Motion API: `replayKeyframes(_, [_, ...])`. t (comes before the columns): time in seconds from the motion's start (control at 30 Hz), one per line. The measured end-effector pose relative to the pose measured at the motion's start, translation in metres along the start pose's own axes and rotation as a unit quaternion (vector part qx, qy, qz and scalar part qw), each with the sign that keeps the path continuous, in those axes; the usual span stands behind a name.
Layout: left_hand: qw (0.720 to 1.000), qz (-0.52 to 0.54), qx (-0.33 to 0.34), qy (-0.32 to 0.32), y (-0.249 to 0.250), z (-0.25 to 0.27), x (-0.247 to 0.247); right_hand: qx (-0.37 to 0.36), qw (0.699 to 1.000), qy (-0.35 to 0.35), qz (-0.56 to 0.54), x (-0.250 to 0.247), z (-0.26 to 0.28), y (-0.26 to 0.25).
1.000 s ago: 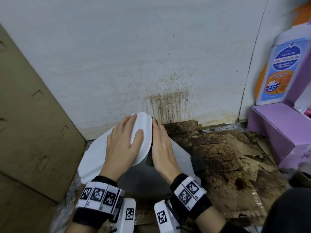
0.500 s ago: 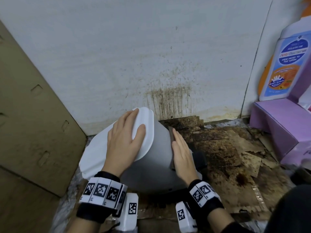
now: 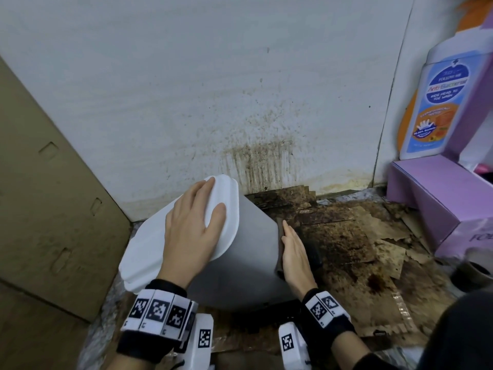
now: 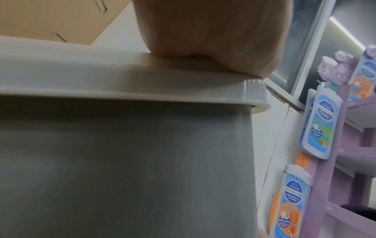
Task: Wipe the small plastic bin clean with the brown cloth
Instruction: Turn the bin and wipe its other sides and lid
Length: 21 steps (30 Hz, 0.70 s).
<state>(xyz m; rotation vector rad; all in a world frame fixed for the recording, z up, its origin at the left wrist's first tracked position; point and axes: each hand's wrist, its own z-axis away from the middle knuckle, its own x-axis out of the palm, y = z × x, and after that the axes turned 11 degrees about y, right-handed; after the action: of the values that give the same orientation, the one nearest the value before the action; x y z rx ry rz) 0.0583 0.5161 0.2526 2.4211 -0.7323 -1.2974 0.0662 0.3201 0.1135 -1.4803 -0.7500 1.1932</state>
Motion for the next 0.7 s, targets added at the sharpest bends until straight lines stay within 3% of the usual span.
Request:
replayKeyframes(0.33, [1.000,0.004,-0.003,0.002,0.001,0.000,0.001,-0.167,0.980,-0.089,-0.057,0.017,0.026,-0.097])
replayKeyframes(0.47, [1.000,0.009,-0.007,0.003,0.000,0.001,-0.002,-0.247,0.968,-0.035,-0.031,0.020,0.026,-0.077])
replayKeyframes(0.53, [1.000,0.014,-0.008,0.003,-0.001,0.001,-0.002,-0.241,0.970,-0.008,-0.030,0.020,0.022,-0.054])
replayKeyframes(0.7, [0.999,0.028,-0.023,0.006,-0.010,-0.001,-0.007,-0.123,0.992,0.017,-0.015,0.007,0.013,0.001])
